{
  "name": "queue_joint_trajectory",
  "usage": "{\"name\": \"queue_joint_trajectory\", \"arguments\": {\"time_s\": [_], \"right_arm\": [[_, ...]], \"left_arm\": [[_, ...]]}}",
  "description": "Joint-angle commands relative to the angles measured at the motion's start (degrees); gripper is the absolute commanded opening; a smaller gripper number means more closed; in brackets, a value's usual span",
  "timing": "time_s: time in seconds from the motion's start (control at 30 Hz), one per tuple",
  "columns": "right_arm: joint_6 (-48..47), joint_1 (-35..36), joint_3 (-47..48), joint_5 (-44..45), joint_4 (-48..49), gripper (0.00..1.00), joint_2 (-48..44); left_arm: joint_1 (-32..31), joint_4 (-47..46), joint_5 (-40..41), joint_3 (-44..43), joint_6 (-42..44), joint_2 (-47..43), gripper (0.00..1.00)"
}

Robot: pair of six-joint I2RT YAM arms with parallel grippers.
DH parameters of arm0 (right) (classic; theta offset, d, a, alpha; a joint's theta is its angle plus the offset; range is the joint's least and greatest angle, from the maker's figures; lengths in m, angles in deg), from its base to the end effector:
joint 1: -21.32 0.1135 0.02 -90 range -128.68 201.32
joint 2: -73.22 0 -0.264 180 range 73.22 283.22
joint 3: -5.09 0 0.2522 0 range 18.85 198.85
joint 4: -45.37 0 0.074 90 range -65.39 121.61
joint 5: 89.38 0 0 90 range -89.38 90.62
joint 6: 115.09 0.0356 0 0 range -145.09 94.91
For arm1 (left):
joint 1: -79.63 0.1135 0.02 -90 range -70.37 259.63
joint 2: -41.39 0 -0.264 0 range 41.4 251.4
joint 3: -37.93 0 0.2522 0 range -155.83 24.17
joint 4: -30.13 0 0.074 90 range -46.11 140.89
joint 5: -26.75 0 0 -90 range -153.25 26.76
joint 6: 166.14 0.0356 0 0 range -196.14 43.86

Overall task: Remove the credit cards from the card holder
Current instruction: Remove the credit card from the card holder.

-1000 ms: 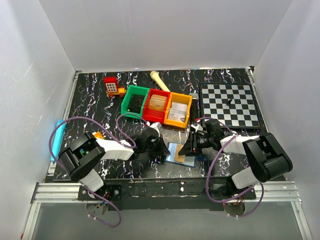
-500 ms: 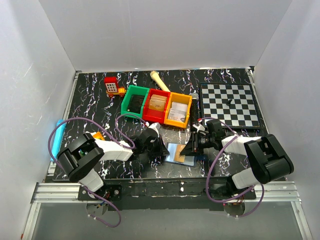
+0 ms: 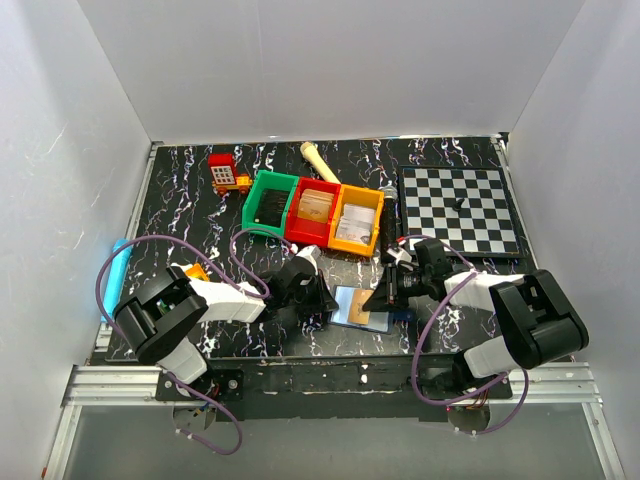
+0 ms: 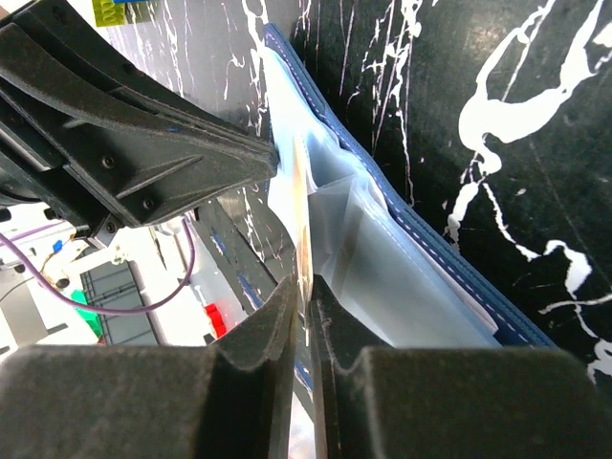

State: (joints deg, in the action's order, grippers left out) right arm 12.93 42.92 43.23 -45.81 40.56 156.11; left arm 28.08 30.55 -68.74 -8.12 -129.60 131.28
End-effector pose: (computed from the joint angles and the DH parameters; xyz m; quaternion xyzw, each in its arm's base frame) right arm 0.2047 0.1088 0.1229 -0.0117 0.8730 0.4789 0.0917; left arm 0.1713 -0.2212 0.1264 0.0033 0.9205 -0.3349 0.2013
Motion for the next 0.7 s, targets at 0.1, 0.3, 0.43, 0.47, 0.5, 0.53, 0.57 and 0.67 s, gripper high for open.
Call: {"name": "queue_joint_trajectory", "arguments": {"time_s": [0.1,0.3,0.43,0.47,0.5,0.53,0.57,0.67], "right_arm": [[-1.37,-0.86,-1.09,-0.15,-0.43,0.09,-2.03],[-1.54,-1.65,-0.74,0.47,-3.32,0.01,-3.61],[-2.77,-2.09,-0.3,1.61,-7.79,0.01,-6.24],[-3.39,-2.18,0.05,2.05,-8.85,0.01,-6.86],[-3.83,-2.18,0.31,2.49,-11.04,0.01,-7.74],[-4.27,-2.27,0.66,2.92,-12.8,0.01,-8.53],[-4.62,-2.27,1.02,3.54,-14.3,0.01,-9.49],[-5.41,-2.27,2.25,5.21,-18.87,0.01,-13.01]], "left_arm": [[0.13,8.95,3.39,2.76,1.77,0.38,0.0],[0.22,8.95,3.56,2.94,1.68,0.2,0.0],[0.22,8.77,3.65,3.2,1.42,0.03,0.0],[0.13,8.77,3.65,3.2,1.42,0.03,0.0],[0.13,8.77,3.74,3.11,1.51,-0.15,0.0],[0.22,8.77,3.65,3.11,1.51,-0.15,0.0],[0.22,8.86,3.65,3.11,1.59,-0.24,0.0],[0.13,8.95,3.56,2.59,2.47,-0.59,0.0]]}}
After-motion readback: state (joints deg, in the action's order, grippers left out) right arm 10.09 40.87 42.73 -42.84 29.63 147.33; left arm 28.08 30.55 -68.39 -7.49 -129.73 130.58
